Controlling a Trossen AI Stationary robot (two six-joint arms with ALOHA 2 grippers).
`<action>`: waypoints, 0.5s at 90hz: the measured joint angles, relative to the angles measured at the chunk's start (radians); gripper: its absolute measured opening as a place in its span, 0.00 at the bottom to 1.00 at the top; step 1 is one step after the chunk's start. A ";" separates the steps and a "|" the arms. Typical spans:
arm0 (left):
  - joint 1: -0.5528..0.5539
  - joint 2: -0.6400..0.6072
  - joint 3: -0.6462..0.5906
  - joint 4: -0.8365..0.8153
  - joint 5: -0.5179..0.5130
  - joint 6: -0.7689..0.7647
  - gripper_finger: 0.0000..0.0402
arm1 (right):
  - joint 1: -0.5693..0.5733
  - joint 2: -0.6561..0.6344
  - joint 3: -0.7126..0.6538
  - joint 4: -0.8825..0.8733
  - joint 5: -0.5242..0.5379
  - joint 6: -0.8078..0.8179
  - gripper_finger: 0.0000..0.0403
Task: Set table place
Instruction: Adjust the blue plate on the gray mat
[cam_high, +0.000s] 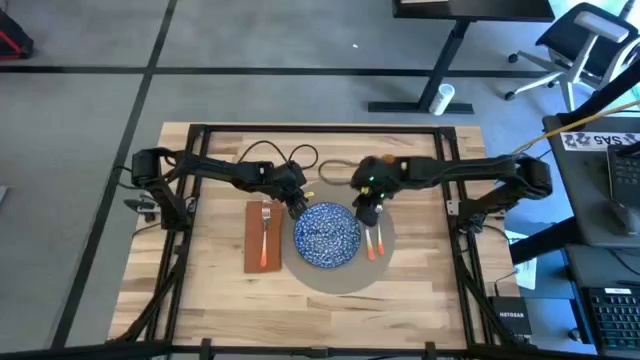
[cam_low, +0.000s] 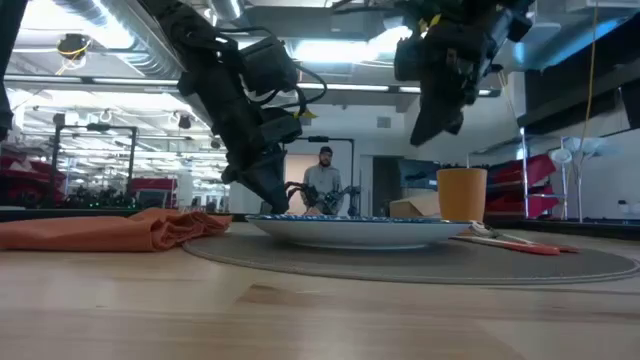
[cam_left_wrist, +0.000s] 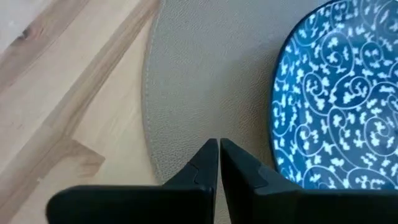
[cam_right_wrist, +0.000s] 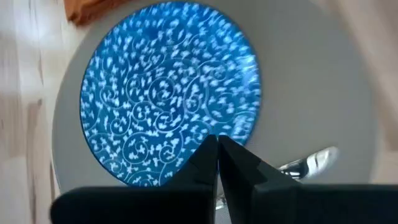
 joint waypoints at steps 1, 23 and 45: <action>0.000 0.000 0.000 0.001 0.000 0.001 0.00 | 0.003 0.006 0.000 0.001 -0.001 -0.001 0.00; 0.000 0.013 0.000 0.003 -0.001 0.007 0.00 | 0.057 0.116 0.000 0.017 -0.002 -0.026 0.00; -0.005 0.063 0.000 0.028 -0.002 -0.001 0.00 | 0.080 0.180 0.002 0.059 -0.002 -0.026 0.00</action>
